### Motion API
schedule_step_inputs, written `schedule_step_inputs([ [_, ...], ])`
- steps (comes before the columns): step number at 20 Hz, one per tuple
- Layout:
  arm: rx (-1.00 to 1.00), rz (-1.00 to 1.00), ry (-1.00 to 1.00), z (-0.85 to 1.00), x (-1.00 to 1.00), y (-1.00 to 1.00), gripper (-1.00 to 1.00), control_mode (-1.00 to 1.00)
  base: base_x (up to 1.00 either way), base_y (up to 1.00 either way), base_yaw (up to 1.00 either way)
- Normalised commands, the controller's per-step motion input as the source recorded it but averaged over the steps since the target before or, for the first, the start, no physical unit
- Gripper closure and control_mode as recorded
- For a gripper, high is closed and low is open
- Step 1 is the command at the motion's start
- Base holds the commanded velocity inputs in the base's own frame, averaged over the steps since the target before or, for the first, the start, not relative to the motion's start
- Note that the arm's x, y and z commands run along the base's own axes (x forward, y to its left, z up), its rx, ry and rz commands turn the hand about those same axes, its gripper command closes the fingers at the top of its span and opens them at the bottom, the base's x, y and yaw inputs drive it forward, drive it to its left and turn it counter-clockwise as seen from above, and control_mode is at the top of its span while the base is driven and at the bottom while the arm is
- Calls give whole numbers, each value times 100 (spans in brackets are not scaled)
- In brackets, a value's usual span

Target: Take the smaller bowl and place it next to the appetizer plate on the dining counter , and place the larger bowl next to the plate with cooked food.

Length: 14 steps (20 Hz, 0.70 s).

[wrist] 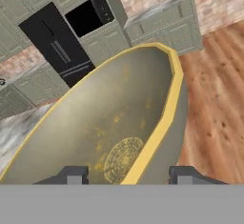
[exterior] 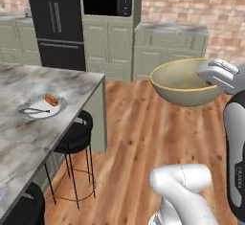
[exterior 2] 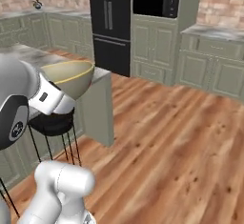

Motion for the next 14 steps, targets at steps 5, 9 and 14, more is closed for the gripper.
schedule_step_inputs([
  [5, 0, 0, 0, 0, 0, 0, 100, 100, 100, 7, 48],
  [9, 0, 0, 0, 0, 0, 0, 100, 100, 100, 6, 47],
  [14, 0, 0, 0, 0, 0, 0, 100, 100, 100, 7, 50],
])
